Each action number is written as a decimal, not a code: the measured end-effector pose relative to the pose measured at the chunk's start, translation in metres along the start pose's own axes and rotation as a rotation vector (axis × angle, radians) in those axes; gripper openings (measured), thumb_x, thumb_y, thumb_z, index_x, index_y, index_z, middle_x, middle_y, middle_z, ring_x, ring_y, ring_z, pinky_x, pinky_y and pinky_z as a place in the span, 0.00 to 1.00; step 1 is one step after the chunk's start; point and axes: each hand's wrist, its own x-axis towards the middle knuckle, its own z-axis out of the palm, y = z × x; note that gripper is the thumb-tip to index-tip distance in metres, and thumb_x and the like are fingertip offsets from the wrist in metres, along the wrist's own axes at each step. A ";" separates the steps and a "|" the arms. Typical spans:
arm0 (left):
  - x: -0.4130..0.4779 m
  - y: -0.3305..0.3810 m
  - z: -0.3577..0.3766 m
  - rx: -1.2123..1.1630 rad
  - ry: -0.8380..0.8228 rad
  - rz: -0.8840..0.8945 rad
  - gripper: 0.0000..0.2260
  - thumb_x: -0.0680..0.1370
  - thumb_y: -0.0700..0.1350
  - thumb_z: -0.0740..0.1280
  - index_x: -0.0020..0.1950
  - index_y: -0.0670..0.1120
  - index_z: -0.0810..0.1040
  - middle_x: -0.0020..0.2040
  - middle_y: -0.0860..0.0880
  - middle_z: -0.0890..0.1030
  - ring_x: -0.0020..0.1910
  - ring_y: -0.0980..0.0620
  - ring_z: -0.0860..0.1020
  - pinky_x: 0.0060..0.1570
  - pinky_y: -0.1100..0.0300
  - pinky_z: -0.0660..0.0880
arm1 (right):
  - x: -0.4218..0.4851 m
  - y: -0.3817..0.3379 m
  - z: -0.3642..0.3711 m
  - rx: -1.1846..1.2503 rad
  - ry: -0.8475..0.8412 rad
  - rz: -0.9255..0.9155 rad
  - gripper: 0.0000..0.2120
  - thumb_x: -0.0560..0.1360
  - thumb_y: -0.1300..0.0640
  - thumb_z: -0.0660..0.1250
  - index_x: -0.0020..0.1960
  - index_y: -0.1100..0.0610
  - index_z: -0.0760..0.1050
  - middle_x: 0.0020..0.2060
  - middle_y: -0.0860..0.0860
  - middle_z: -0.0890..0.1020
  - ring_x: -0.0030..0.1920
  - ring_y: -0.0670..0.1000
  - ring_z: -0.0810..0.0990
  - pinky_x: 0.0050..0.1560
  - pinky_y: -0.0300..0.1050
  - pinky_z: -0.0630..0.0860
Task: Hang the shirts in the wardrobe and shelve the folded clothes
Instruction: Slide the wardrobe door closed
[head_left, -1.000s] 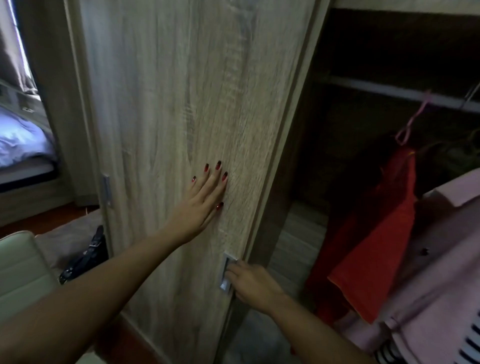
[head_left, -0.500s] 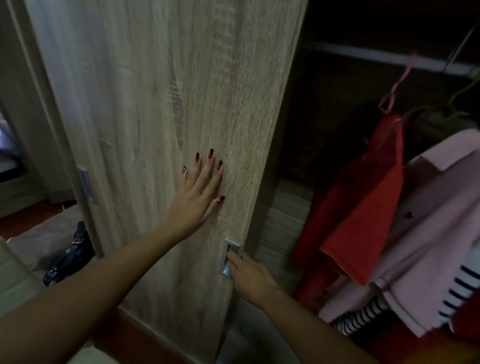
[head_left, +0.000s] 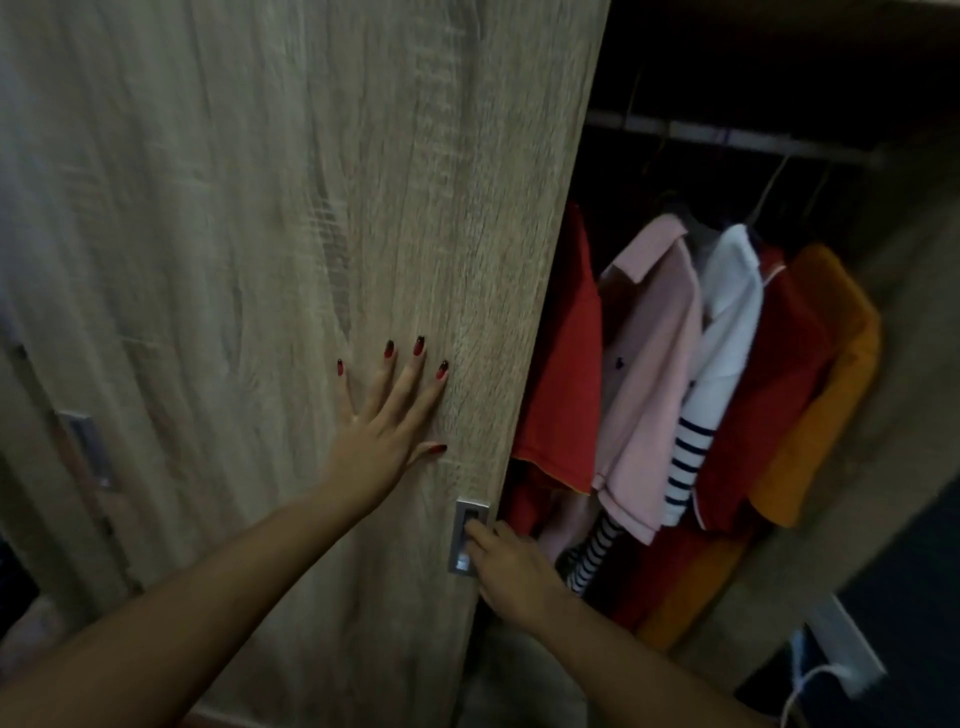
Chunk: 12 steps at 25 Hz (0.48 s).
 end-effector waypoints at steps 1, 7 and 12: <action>0.004 0.013 -0.001 -0.001 0.003 0.019 0.37 0.76 0.65 0.54 0.78 0.50 0.43 0.79 0.44 0.39 0.77 0.39 0.45 0.66 0.26 0.51 | -0.012 0.009 0.002 -0.005 -0.009 0.028 0.16 0.61 0.47 0.59 0.43 0.49 0.80 0.43 0.45 0.80 0.34 0.47 0.79 0.25 0.37 0.72; 0.026 0.090 -0.008 0.001 0.040 0.162 0.38 0.74 0.63 0.61 0.78 0.53 0.47 0.79 0.45 0.49 0.77 0.39 0.48 0.66 0.25 0.51 | -0.077 0.054 -0.001 0.097 0.015 0.204 0.14 0.73 0.56 0.58 0.56 0.58 0.74 0.51 0.56 0.77 0.51 0.56 0.77 0.44 0.50 0.76; 0.039 0.141 -0.014 0.019 0.070 0.243 0.44 0.69 0.60 0.69 0.78 0.54 0.49 0.79 0.48 0.51 0.77 0.42 0.50 0.68 0.28 0.52 | -0.116 0.085 0.006 0.322 0.044 0.423 0.19 0.77 0.59 0.60 0.68 0.57 0.65 0.60 0.56 0.73 0.59 0.53 0.72 0.57 0.46 0.74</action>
